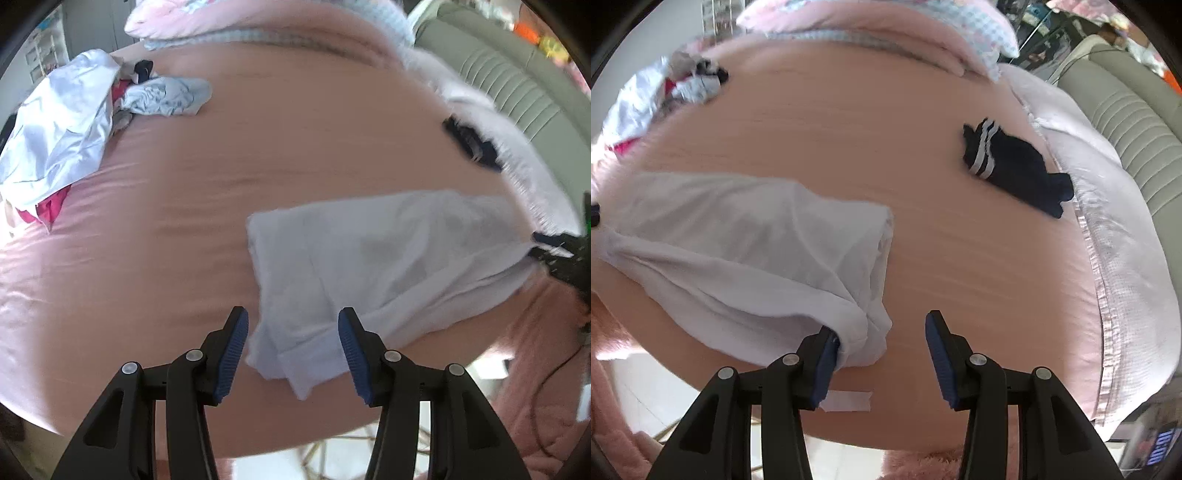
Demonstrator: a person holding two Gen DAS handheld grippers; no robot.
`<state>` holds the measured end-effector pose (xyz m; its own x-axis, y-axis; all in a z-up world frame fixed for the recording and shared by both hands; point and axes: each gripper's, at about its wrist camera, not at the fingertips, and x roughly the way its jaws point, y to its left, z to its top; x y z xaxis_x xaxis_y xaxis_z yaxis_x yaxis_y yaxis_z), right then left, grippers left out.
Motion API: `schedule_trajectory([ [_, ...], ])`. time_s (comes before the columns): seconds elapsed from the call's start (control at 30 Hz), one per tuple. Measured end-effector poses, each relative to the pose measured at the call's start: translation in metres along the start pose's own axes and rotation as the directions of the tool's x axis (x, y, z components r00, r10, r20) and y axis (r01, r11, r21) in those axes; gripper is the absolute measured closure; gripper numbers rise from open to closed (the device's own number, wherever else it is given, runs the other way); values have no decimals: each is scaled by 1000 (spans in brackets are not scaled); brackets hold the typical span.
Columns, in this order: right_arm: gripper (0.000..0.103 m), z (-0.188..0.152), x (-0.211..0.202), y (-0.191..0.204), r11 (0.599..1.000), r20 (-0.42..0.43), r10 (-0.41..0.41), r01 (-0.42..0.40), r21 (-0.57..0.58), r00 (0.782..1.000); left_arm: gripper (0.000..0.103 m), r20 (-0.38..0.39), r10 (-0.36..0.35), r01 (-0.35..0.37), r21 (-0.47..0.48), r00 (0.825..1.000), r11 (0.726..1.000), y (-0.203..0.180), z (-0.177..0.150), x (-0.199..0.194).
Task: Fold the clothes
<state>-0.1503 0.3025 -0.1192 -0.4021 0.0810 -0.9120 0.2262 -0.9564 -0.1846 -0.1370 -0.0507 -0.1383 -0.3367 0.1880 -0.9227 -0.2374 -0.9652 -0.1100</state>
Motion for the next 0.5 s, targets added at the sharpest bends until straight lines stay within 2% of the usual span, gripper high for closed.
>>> schedule_trajectory([
  [0.07,57,1,16,-4,1000,-33,-6,7,3,999,55,-63,76,-74,20,995,997,1,-2,15],
  [0.13,57,-4,20,-16,999,-46,12,-10,46,999,51,-82,131,-126,65,988,990,4,-5,24],
  [0.3,56,-18,20,-49,980,-56,127,-116,164,990,46,-82,143,-138,67,986,988,16,-3,20],
  [0.4,50,-19,18,-37,991,-109,104,-93,100,989,46,-57,149,-145,60,987,988,15,-2,12],
  [0.43,50,-18,17,-29,994,-125,99,-93,54,987,46,-33,134,-132,53,990,990,13,-2,6],
  [0.5,48,-15,5,-16,989,-114,146,-146,3,983,46,9,75,-76,47,997,996,7,-2,-4],
])
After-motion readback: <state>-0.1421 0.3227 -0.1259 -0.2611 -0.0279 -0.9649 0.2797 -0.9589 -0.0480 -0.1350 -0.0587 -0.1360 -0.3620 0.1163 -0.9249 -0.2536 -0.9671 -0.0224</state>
